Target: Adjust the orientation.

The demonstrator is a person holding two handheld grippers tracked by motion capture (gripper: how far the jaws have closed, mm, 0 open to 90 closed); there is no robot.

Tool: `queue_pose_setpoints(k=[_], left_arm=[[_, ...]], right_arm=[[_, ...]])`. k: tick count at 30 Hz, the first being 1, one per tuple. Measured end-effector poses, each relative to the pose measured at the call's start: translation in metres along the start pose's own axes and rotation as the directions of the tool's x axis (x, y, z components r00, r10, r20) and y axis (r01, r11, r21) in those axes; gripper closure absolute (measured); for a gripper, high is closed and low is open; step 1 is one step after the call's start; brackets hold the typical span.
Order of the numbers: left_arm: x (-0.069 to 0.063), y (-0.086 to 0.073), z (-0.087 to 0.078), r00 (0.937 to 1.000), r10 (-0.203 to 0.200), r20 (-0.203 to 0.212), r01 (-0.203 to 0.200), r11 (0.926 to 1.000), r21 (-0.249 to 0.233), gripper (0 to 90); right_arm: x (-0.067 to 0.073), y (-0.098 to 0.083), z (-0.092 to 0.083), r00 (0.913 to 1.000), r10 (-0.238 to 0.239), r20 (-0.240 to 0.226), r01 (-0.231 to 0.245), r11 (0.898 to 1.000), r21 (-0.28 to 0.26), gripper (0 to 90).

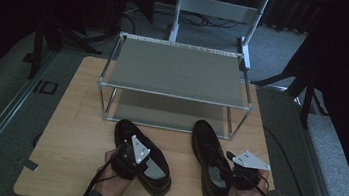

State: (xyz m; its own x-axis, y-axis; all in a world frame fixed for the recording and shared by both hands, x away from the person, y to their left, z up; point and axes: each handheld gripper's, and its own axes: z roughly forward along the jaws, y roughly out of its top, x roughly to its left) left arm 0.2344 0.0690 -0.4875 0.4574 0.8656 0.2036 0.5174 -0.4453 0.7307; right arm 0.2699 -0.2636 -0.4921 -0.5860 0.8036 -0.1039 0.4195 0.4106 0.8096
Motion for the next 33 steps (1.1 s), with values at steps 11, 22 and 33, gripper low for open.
queue_pose_setpoints(k=[11, 22, 33], left_arm=[[-0.039, 0.012, -0.001, 0.9945, -0.016, 0.103, 0.021, 0.9984, -0.052, 64.6], [-0.073, 0.036, 0.015, 0.9937, -0.021, 0.11, 0.035, 0.9918, -0.123, 66.6], [-0.09, 0.037, 0.018, 0.9958, 0.001, 0.092, 0.012, 0.9903, -0.139, 66.5]], right_arm=[[-0.003, -0.003, -0.002, 0.9993, 0.025, -0.027, -0.026, 1.0, -0.011, 49.6], [-0.005, -0.004, -0.003, 0.998, 0.039, -0.049, -0.039, 0.999, -0.017, 51.5], [-0.007, -0.005, -0.005, 0.9973, 0.042, -0.06, -0.043, 0.999, -0.013, 50.3]])
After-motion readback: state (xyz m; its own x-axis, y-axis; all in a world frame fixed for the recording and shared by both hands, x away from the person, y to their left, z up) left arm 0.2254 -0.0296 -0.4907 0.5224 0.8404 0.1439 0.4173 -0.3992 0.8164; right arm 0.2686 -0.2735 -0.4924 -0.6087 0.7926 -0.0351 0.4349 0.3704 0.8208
